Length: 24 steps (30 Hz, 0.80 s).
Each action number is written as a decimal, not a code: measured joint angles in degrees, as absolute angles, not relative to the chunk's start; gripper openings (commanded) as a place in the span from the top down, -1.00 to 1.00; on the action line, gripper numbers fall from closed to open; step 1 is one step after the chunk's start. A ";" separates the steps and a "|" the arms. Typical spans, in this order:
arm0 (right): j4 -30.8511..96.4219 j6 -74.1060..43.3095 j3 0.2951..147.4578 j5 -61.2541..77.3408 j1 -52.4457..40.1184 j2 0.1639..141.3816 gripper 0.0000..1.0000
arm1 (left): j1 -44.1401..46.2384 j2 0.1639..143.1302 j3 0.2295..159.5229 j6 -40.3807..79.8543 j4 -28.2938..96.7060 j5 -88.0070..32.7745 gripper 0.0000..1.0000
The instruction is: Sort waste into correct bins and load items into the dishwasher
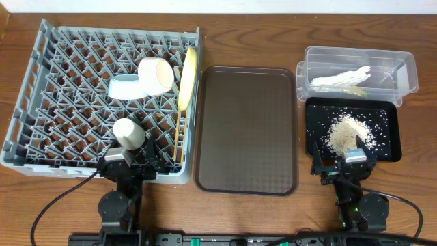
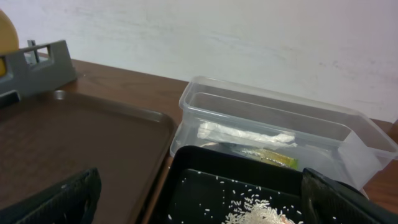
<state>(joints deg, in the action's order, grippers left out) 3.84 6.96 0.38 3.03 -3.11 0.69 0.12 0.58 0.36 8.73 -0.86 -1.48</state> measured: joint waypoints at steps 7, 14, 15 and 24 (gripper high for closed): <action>3.84 6.96 0.38 3.01 -3.11 0.67 -0.98 | 0.12 0.60 0.91 8.73 1.30 -1.54 -0.95; 3.84 6.96 0.38 3.03 -3.11 0.67 -0.99 | 0.12 0.60 0.99 8.73 1.50 -1.54 -0.95; 3.84 6.96 0.38 3.03 -3.11 0.67 -0.99 | 0.12 0.60 0.99 8.73 1.48 -1.54 -0.95; 3.84 6.96 0.38 3.03 -3.11 0.67 -0.99 | 0.12 0.60 1.02 8.73 1.50 -1.54 -0.95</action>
<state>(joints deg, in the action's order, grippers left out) 3.84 6.96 0.38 3.03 -3.11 0.67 0.12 0.60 1.02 8.73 1.50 -1.54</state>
